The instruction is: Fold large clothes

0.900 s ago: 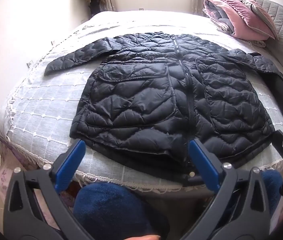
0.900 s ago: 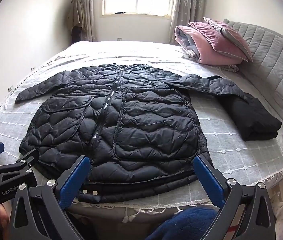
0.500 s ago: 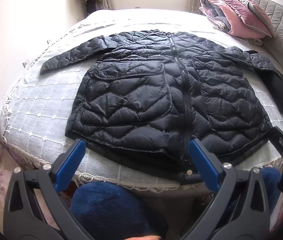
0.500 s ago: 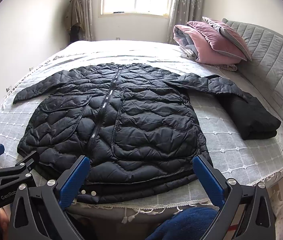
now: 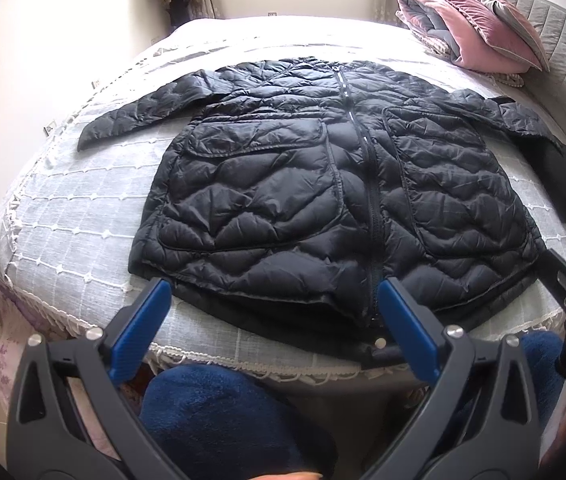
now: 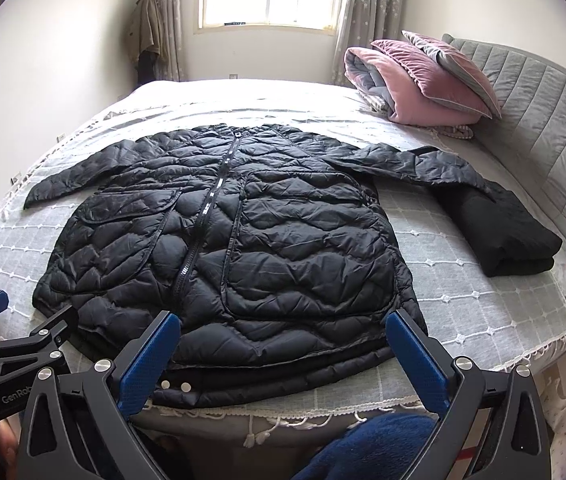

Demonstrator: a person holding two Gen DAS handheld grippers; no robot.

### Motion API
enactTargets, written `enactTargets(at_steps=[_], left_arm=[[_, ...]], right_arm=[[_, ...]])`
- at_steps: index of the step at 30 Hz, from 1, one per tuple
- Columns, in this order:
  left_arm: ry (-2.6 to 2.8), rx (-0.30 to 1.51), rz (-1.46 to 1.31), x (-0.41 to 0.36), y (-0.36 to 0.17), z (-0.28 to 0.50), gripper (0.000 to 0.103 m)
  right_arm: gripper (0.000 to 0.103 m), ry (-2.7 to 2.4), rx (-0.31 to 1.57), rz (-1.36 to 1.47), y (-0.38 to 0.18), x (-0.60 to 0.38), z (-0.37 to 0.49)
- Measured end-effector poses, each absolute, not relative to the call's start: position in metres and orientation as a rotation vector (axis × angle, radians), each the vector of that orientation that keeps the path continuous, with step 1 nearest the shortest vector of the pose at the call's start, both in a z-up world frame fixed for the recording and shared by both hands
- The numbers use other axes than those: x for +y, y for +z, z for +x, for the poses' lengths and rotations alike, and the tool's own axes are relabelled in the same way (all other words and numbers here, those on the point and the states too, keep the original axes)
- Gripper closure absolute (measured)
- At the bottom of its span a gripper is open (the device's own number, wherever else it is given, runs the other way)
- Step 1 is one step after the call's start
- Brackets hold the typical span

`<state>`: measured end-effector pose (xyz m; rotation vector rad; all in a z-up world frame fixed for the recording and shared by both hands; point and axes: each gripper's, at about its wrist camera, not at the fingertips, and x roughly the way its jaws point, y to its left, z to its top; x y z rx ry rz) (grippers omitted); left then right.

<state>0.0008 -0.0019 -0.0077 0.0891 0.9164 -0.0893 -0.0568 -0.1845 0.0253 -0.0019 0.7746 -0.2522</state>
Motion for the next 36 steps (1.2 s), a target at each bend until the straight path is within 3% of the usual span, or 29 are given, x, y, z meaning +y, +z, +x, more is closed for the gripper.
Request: enactTargets(at_steps=[12,24,31,32,34,36], left_arm=[[-0.057,0.963,0.127,0.006,-0.022,0.009,0.000],[0.037,1.034,0.069,0.064,-0.055,0.060,0.000],[0.054,1.215,0.021,0.094,-0.103,0.094,0.000],[0.051,1.238,0.006,0.096,-0.109,0.096,0.000],[0.050,1.283,-0.037,0.100,-0.119,0.101,0.000],[0.038,1.296,-0.072,0.104,-0.120,0.104,0.000]], right_arm=[[0.000,-0.250,0.798,0.002,0.011,-0.199,-0.045],[0.000,-0.373,1.040,0.190,-0.039,-0.331,-0.015],[0.000,-0.370,1.167,0.283,-0.079,-0.384,0.018],[0.007,-0.362,1.177,0.282,-0.084,-0.386,0.020],[0.035,-0.282,1.212,0.320,-0.099,-0.387,0.025],[0.076,-0.203,1.189,0.415,-0.106,-0.390,0.027]])
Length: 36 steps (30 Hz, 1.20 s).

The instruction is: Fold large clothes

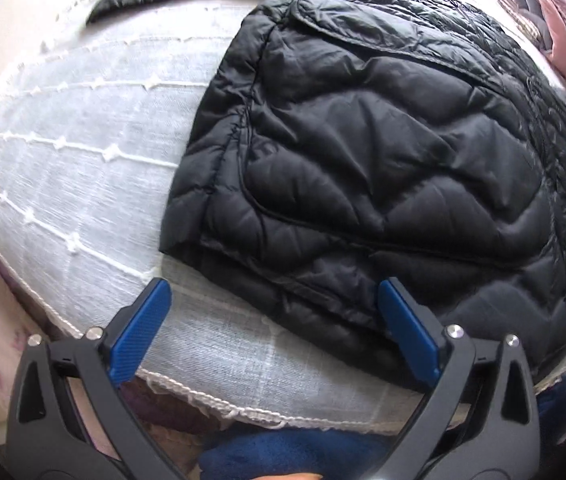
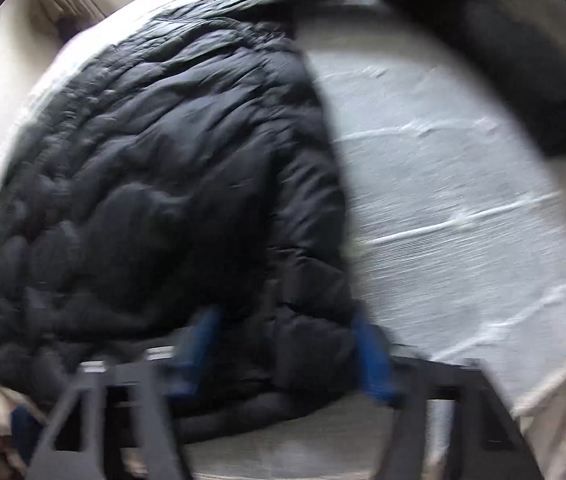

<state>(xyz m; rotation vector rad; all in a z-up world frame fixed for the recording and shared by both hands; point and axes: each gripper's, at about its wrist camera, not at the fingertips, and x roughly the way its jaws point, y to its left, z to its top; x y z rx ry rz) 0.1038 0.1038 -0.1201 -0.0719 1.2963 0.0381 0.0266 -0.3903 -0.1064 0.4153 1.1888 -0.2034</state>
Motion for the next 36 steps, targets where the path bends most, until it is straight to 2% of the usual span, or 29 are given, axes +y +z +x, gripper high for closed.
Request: enactTargets(at_steps=[1,3,11,16,19,20,21,23,25,30,36], left_arm=[[0.042,1.294,-0.072,0.104,-0.120,0.105,0.000],[0.055,1.296,-0.060,0.101,-0.120,0.107,0.000],[0.042,1.293,-0.062,0.093,-0.117,0.115,0.000],[0.060,1.194,-0.073,0.099,-0.081,0.104,0.000],[0.044,1.109,-0.054,0.087,-0.052,0.107,0.000],[0.021,1.100,-0.058,0.085,-0.049,0.111,0.000],[-0.024,1.096,-0.071,0.071,-0.043,0.120,0.000],[-0.067,1.100,-0.087,0.058,-0.044,0.135,0.000],[-0.125,1.096,-0.109,0.032,-0.039,0.147,0.000],[-0.165,1.058,-0.115,-0.024,-0.029,0.191,0.000],[-0.206,1.117,-0.223,-0.045,-0.043,0.237,0.000]], right_arm=[[0.085,-0.191,1.160,0.427,-0.104,-0.392,0.025],[0.091,-0.176,1.132,0.452,-0.101,-0.397,0.026],[0.092,-0.262,1.082,0.469,-0.091,-0.427,0.012],[0.080,-0.202,1.128,0.333,-0.078,-0.416,0.017],[0.072,-0.216,1.047,0.326,-0.047,-0.428,0.010],[0.062,-0.201,1.016,0.338,-0.038,-0.432,0.012],[0.038,-0.175,0.978,0.350,-0.026,-0.435,0.016],[0.015,-0.143,0.911,0.361,-0.009,-0.437,0.032],[0.015,-0.051,0.866,0.347,-0.002,-0.429,0.067],[0.015,0.026,0.954,0.289,-0.021,-0.423,0.164],[0.015,0.055,1.037,0.177,-0.051,-0.431,0.261]])
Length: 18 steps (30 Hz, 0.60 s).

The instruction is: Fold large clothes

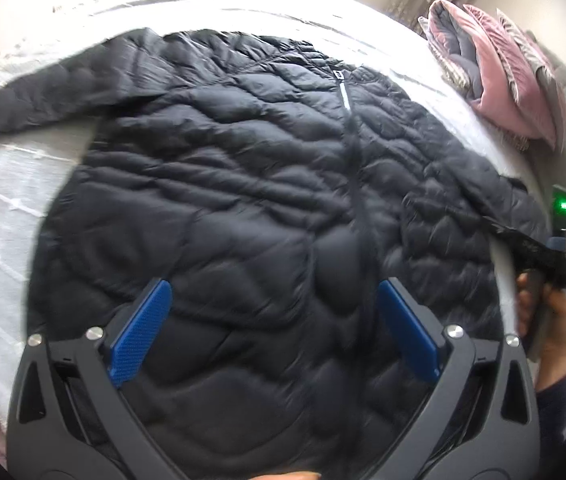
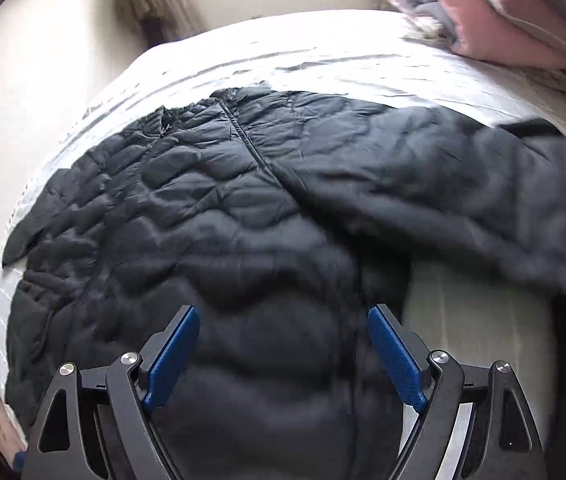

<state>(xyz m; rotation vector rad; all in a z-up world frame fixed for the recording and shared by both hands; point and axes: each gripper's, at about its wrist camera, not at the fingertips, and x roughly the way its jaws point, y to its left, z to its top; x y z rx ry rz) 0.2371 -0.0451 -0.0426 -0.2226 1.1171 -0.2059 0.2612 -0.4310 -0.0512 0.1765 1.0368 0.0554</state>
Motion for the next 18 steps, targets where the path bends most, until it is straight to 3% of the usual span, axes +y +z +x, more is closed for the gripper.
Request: enactTargets(at_steps=[4,5,6,8,14,18], left_arm=[[-0.204,1.121,-0.191,-0.045,-0.072,0.236,0.000],[-0.194,1.144,-0.165,-0.044,-0.081,0.236,0.000],[-0.180,1.155,-0.150,-0.044,-0.086,0.235,0.000],[-0.159,1.161,-0.139,-0.041,-0.090,0.234,0.000],[-0.160,1.124,-0.145,-0.036,-0.084,0.229,0.000],[-0.173,1.122,-0.167,-0.035,-0.084,0.230,0.000]], right_arm=[[0.018,0.201,1.115,0.243,-0.080,-0.441,0.295],[0.029,0.244,1.128,0.242,-0.082,-0.439,0.294],[0.057,0.296,1.142,0.220,-0.085,-0.435,0.292],[0.091,0.371,1.152,0.218,-0.084,-0.435,0.289],[0.091,0.431,1.053,0.081,-0.045,-0.424,0.228],[0.077,0.406,1.054,-0.044,-0.041,-0.416,0.187]])
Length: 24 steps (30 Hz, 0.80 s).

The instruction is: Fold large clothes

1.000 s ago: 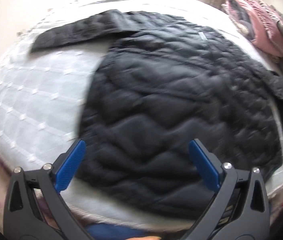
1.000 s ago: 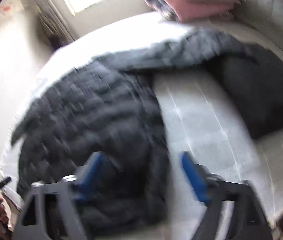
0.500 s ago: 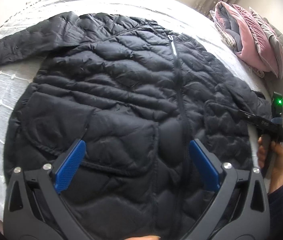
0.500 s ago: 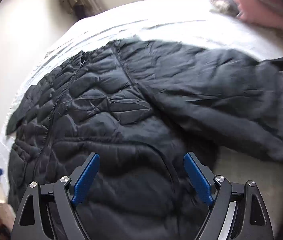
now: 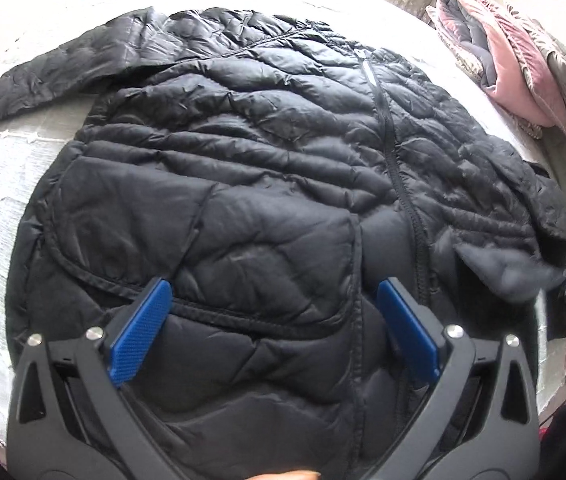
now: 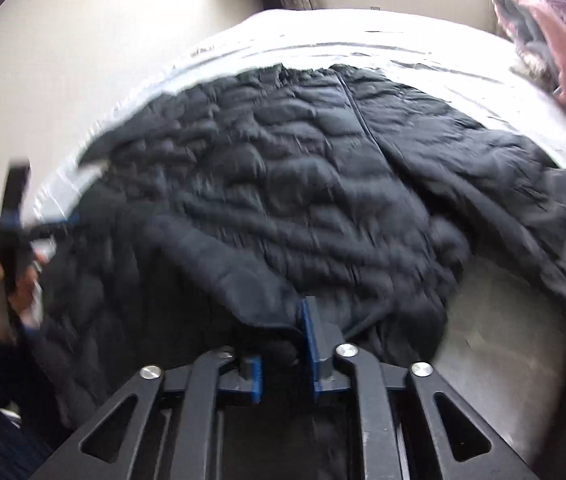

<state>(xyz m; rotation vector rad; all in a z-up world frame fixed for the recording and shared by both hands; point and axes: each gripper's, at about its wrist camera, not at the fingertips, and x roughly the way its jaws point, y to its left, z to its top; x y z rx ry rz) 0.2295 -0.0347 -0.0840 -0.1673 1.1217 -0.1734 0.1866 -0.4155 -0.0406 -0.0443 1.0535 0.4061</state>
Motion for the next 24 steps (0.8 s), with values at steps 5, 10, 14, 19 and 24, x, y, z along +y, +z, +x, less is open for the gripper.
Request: enactTargets(at_steps=[5,10,14,19,24], left_arm=[[-0.172,1.111,-0.144,-0.038,-0.084,0.229,0.000],[-0.201,1.083,-0.113,-0.050,-0.078,0.225,0.000],[-0.189,1.071,-0.077,-0.055,-0.080,0.224,0.000],[-0.168,1.104,-0.079,-0.052,-0.092,0.230,0.000],[-0.170,1.107,-0.080,-0.054,-0.093,0.231,0.000]], right_arm=[[0.067,0.352,1.094,-0.106,-0.043,-0.421,0.152],[0.037,0.350,0.916,0.001,-0.001,-0.431,0.130],[0.024,0.257,0.878,0.062,0.002,-0.410,0.151],[0.024,0.192,0.990,0.112,-0.049,-0.393,0.181],[0.024,0.137,1.043,0.138,-0.096,-0.398,0.174]])
